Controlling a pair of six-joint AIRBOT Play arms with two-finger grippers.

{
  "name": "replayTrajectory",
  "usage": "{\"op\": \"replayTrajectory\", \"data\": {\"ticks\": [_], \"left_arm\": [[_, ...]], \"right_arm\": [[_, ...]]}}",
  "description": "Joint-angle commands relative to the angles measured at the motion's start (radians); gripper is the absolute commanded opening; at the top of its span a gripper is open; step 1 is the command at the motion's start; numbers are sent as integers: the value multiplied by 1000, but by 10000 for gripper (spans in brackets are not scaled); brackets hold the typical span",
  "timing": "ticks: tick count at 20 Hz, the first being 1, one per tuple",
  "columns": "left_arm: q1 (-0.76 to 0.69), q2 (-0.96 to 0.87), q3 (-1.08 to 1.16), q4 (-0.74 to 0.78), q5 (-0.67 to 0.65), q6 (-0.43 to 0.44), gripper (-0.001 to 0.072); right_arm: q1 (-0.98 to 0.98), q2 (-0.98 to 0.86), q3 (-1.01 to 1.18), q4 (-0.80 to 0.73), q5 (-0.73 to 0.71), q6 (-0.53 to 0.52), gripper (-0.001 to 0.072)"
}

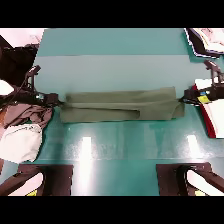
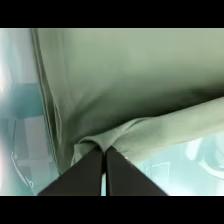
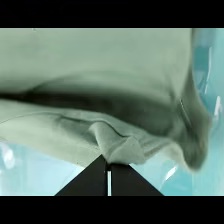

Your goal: Fold the shirts.

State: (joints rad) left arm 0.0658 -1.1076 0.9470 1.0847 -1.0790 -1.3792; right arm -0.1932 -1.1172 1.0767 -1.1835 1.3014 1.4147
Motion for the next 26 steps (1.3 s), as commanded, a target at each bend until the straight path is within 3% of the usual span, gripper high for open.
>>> {"op": "replayTrajectory", "data": {"ticks": [1, 6, 7, 8, 9, 10, 14, 15, 17, 19, 22, 26], "left_arm": [[0, -117, 52, -1, 69, -1, 22], [0, -202, 103, -23, 156, -3, 24], [0, -203, 104, -26, 177, -6, 108], [0, -203, 106, -31, 193, -14, 436], [1, -203, 115, -31, 198, -31, 704], [0, -203, 134, -31, 191, -35, 664], [0, -203, 251, -33, 19, -34, 651], [0, -203, 262, -40, -23, -31, 502], [0, -203, 261, -72, -77, 2, 47], [-10, -203, 260, -101, -104, 10, 22], [-60, -203, 260, -106, -126, 11, 22], [-163, -204, 260, -105, -126, 10, 23]], "right_arm": [[50, -155, 83, 3, -56, 10, 13], [62, -308, 227, 5, -113, 53, 16], [62, -330, 253, 6, -129, 61, 20], [61, -354, 285, 7, -135, 61, 86], [61, -375, 319, 12, -127, 61, 374], [58, -391, 354, 14, -111, 61, 528], [-6, -402, 437, 14, 55, -23, 528], [-37, -402, 432, 14, 100, -48, 528], [-106, -402, 395, 17, 138, -76, 533], [-173, -402, 332, 92, 139, -121, 684], [-253, -439, 260, 215, 144, -200, 695], [-279, -558, 287, 225, 202, -262, 693]]}}
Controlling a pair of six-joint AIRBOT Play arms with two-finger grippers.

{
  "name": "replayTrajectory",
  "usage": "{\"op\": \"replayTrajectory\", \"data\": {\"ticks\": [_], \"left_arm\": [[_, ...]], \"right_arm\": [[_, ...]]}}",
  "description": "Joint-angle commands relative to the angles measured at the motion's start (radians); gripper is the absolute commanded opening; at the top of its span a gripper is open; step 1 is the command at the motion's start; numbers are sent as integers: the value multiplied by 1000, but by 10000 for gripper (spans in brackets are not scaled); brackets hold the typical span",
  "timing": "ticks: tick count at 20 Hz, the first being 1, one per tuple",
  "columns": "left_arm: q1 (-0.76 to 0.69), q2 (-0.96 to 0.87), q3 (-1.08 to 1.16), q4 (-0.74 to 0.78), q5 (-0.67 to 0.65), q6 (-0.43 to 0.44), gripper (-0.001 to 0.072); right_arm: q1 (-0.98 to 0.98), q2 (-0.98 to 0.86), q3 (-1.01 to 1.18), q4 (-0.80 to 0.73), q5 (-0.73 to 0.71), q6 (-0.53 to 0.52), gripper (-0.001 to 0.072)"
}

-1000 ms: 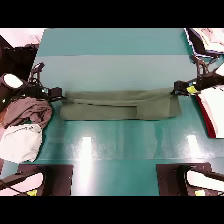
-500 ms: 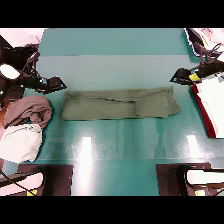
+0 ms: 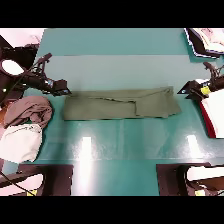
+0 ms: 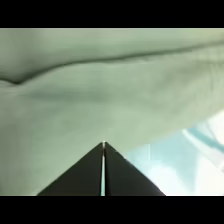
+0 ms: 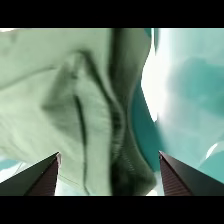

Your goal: Fold the shirts.

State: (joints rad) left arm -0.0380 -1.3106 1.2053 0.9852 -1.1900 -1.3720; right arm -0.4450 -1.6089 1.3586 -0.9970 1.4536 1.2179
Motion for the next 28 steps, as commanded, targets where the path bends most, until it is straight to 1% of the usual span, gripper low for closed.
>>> {"op": "replayTrajectory", "data": {"ticks": [1, 3, 7, 12, 13, 15, 16, 18, 19, 21, 24, 28], "left_arm": [[-82, -1, 2, -6, -15, 2, 22], [-117, -2, 0, -6, -16, -1, 23], [-161, -5, 0, -5, -21, -14, 22], [-168, -5, 0, -10, 5, -17, 23], [-168, -5, 0, -10, 9, -17, 23], [-168, -5, 0, -9, 11, -17, 23], [-168, -5, 0, -10, 10, -17, 23], [-168, -5, 0, -9, 9, -17, 22], [-168, -5, 0, -9, 9, -21, 22], [-168, -9, 0, -8, 14, -57, 22], [-180, -25, 0, -11, 71, -80, 21], [-283, -119, 53, -13, 145, -79, 21]], "right_arm": [[-26, -97, 24, 39, 68, -78, 692], [-24, -150, 57, 41, 82, -97, 691], [-21, -233, 75, 140, 95, -145, 674], [46, -264, 75, 141, 95, -170, 661], [66, -264, 75, 142, 95, -171, 635], [95, -264, 75, 141, 91, -174, 498], [106, -264, 75, 141, 91, -177, 383], [113, -263, 75, 143, 95, -185, 182], [114, -261, 75, 152, 104, -200, 25], [113, -244, 75, 201, 116, -234, 16], [111, -159, 75, 241, 106, -231, 14], [150, -5, 77, 246, 79, -128, 13]]}}
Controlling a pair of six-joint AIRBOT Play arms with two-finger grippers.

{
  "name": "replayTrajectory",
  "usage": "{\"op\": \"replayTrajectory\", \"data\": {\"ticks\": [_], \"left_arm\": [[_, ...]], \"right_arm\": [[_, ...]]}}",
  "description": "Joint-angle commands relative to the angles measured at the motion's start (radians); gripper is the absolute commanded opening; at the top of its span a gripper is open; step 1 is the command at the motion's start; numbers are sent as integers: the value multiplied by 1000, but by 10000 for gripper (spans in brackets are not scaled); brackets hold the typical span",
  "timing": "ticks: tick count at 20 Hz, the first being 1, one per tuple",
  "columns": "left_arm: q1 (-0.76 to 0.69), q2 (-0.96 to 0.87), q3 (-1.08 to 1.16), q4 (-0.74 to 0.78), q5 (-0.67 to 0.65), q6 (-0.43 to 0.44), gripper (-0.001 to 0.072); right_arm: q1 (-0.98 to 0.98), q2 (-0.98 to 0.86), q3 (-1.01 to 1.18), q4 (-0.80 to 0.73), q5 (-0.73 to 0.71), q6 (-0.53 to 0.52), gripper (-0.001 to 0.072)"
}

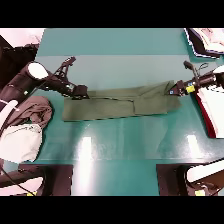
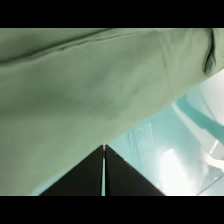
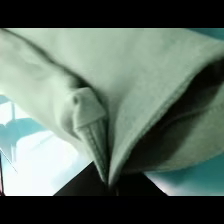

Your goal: Fold the shirts.

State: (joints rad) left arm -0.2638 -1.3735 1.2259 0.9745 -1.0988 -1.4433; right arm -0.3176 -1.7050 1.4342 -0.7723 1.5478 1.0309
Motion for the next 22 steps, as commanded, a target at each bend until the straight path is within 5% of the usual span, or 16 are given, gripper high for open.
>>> {"op": "replayTrajectory", "data": {"ticks": [1, 12, 16, 22], "left_arm": [[-84, -99, 66, -3, 58, -7, 21], [-258, -569, 494, -89, 79, -8, 21], [-249, -580, 502, -92, 117, -8, 22], [-156, -504, 528, -49, -27, 5, 21]], "right_arm": [[43, 124, 13, 21, -9, 83, 13], [425, 206, 426, 10, 2, 335, 13], [505, 138, 520, 8, 9, 365, 13], [560, 57, 594, -142, 39, 402, 13]]}}
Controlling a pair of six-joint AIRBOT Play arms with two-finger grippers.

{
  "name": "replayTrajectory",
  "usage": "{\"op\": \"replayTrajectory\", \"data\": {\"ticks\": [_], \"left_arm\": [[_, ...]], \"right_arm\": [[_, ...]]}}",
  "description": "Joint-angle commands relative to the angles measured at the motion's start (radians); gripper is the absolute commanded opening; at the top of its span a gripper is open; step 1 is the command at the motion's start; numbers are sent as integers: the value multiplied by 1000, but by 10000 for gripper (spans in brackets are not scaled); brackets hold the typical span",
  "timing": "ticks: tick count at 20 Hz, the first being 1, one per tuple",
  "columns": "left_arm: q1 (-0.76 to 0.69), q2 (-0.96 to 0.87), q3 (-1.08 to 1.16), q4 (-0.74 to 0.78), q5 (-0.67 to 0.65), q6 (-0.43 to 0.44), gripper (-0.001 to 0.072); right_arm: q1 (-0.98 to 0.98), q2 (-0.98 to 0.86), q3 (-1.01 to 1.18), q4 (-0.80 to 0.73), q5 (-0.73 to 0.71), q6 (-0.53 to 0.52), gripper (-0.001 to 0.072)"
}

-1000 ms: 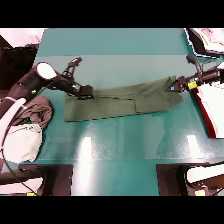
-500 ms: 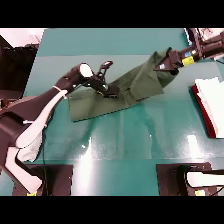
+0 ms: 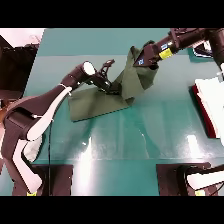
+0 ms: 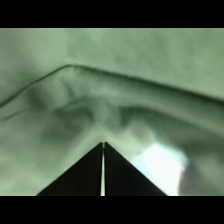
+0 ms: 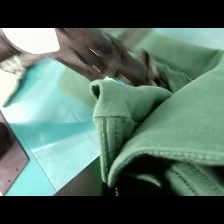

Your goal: Fold the shirts.

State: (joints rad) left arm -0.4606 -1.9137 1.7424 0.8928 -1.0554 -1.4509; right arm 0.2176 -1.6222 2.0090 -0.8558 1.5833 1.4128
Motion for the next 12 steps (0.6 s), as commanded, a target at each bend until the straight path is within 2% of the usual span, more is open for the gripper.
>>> {"op": "replayTrajectory", "data": {"ticks": [1, 5, 9, 12], "left_arm": [[60, 68, 11, 80, -99, 12, 21], [172, 224, 11, 294, -190, 14, 21], [309, 378, 11, 358, -309, 64, 22], [394, 469, 11, 371, -387, 82, 22]], "right_arm": [[34, -26, 2, -59, -3, 20, 13], [86, -45, -24, -63, -46, 18, 13], [190, -124, 46, -63, -77, 19, 13], [288, -170, 22, -63, -172, 7, 13]]}}
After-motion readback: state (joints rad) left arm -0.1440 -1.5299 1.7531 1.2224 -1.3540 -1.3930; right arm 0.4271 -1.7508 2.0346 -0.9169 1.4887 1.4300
